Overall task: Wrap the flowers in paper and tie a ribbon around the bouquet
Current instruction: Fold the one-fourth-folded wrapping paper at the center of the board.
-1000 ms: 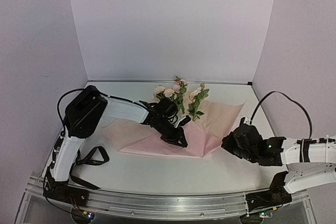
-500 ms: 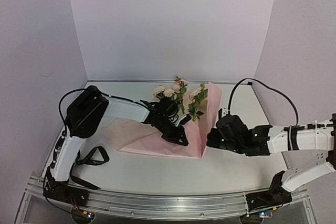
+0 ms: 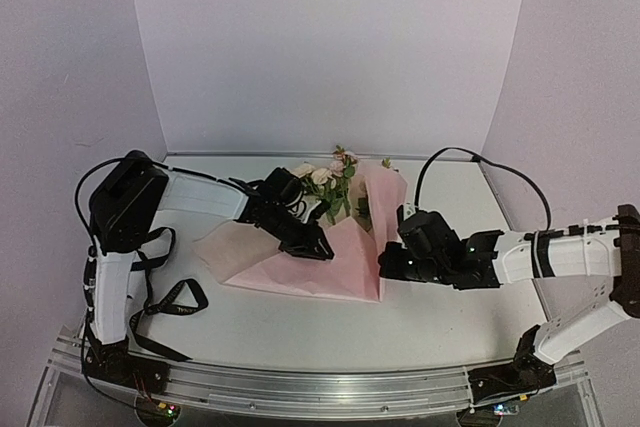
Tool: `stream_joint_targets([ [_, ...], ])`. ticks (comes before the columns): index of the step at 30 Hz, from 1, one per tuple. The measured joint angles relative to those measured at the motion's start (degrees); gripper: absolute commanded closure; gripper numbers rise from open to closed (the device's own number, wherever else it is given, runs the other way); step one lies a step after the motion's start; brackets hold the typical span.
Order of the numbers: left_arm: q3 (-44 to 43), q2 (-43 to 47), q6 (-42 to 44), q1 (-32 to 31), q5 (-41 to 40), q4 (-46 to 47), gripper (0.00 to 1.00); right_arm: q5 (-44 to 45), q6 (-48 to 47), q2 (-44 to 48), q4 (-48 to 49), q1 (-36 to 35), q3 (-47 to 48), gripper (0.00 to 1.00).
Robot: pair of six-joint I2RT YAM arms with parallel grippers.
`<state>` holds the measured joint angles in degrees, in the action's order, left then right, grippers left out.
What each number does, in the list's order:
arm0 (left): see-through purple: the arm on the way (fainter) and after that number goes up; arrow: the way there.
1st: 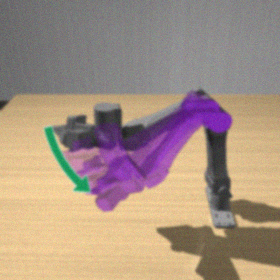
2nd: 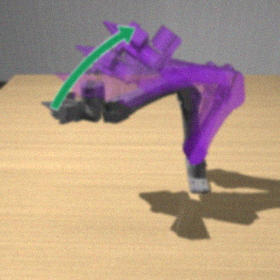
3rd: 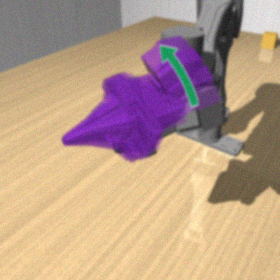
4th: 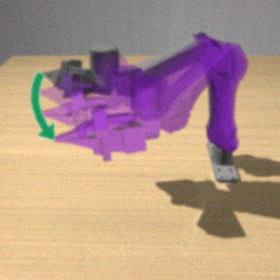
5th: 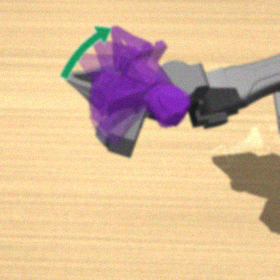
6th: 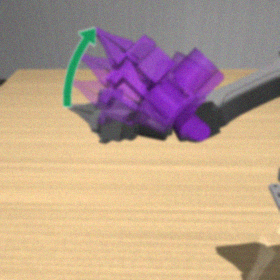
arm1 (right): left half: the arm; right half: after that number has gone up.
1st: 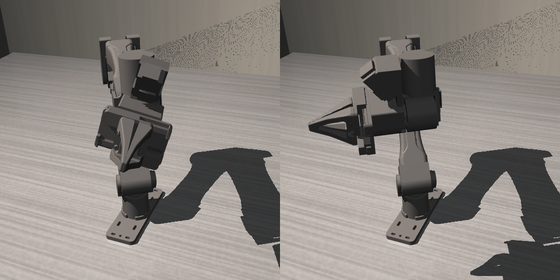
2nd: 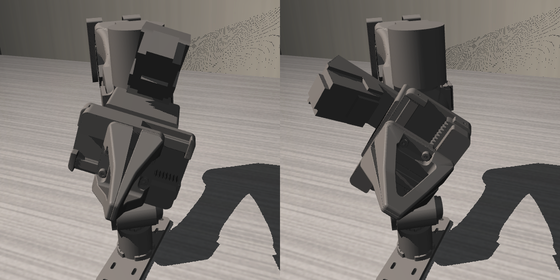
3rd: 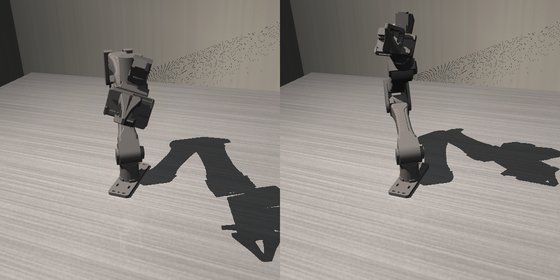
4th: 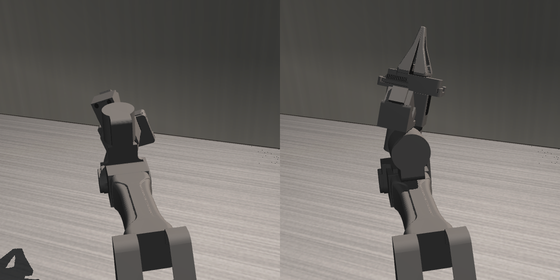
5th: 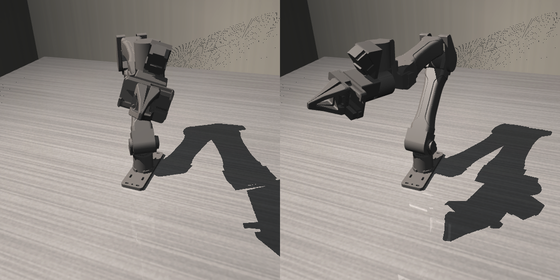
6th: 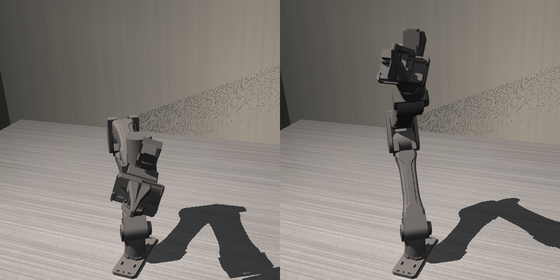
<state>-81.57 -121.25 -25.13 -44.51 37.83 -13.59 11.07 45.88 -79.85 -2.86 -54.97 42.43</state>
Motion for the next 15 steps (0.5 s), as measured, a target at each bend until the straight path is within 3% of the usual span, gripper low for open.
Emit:
stream_joint_targets([
  [7, 10.1, 11.0, -0.7, 3.4, 0.1, 0.0, 0.87, -1.4, 0.0, -2.6, -0.2, 0.5, 2.0, 1.0],
  [15, 16.8, 11.7, 0.1, 2.8, 0.9, -1.2, 0.96, -3.0, -0.3, -5.3, -0.9, 0.5, 5.5, 1.0],
])
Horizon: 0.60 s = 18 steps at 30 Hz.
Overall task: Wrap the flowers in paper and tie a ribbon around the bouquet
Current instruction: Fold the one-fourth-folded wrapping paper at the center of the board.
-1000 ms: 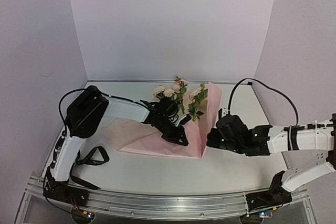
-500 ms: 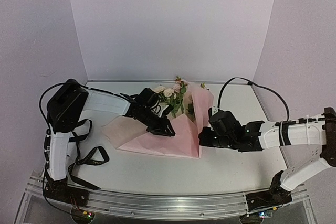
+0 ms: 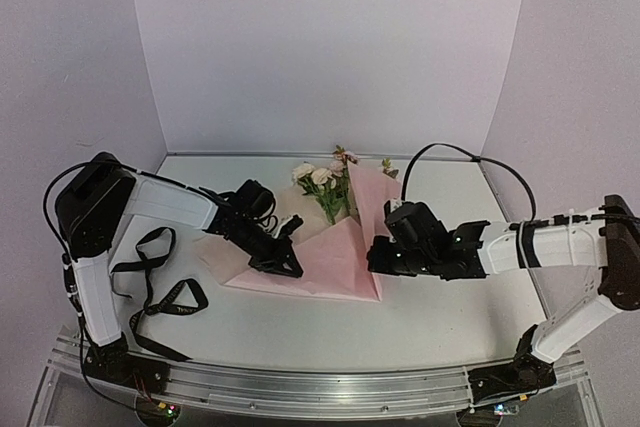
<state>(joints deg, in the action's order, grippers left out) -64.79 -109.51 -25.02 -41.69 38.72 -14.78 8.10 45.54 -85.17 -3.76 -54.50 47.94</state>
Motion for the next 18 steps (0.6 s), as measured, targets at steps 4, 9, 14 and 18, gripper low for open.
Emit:
stream_joint_targets([
  [4, 1.2, -1.9, -0.2, 0.0, 0.0, 0.9, 0.97, -2.1, -0.6, -2.9, -0.3, 0.1, 2.9, 1.0],
  [9, 2.6, -3.4, -0.6, 0.0, 0.0, 2.3, 0.98, -6.7, -1.5, -8.7, -0.2, 0.2, 7.3, 1.0],
  [14, 2.7, -3.4, -0.7, 0.0, 0.0, 3.5, 0.98, -11.3, -2.1, -15.9, -0.2, 0.8, 11.4, 1.0],
  [18, 3.1, -3.4, -1.2, 0.0, -0.1, 4.4, 0.98, -13.7, -2.3, -19.6, -0.2, 1.2, 12.7, 1.0],
])
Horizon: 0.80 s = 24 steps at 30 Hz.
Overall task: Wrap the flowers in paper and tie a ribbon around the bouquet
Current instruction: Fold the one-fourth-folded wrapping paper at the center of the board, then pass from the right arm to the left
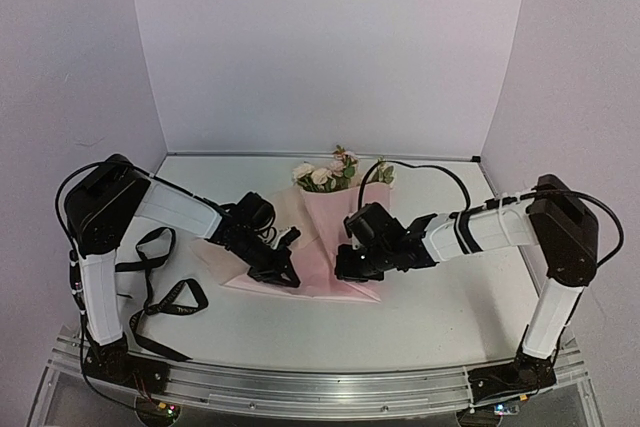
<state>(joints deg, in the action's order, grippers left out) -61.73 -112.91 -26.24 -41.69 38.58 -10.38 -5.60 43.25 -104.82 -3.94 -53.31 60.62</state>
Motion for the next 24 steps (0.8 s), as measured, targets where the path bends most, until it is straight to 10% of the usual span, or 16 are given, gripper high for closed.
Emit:
stream_joint_targets([
  [16, -2.1, 6.9, -10.3, 4.9, -4.3, 4.1, 0.42, -3.4, -0.6, -4.7, 0.0, 0.8, 3.0, 0.98],
  [24, -10.1, 1.1, -15.2, 8.4, -4.8, 8.8, 0.35, -4.2, -0.8, -6.0, 0.0, 0.9, 3.4, 0.97],
])
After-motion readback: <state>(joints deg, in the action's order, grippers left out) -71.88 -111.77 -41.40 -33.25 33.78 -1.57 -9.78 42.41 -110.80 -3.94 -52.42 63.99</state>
